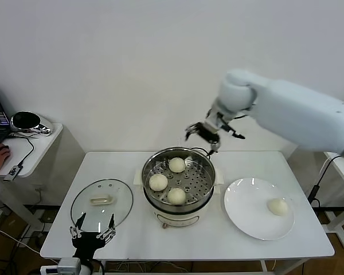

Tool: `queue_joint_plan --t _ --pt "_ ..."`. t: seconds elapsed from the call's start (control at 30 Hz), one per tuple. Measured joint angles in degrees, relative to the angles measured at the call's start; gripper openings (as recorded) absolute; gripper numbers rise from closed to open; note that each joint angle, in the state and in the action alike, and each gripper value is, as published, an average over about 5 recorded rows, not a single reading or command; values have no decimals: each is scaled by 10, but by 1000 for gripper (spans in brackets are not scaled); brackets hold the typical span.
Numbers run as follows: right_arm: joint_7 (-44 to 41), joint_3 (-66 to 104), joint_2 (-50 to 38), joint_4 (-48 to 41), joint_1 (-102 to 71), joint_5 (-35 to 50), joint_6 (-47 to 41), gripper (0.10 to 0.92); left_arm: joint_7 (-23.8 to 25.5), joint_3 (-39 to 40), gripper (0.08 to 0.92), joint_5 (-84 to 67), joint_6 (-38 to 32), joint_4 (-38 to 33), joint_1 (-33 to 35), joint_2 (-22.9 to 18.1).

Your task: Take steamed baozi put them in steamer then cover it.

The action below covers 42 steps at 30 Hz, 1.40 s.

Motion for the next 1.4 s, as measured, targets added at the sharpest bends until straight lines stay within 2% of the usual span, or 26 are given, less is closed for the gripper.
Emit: queue_joint_plan --t 0.2,0.53,0.97,1.4 --pt "-4 64 -70 -9 -79 -29 -65 823 4 2 823 0 1 2 6 4" --pt "1 175 -132 -31 -234 -107 -96 823 11 3 823 -1 5 -8 12 -4" --pt "-10 246 -143 -69 -347 -183 -98 823 11 1 823 1 6 -7 22 -8" --pt "-4 302 -127 -107 -422 -208 -101 823 11 4 823 1 5 1 22 -7"
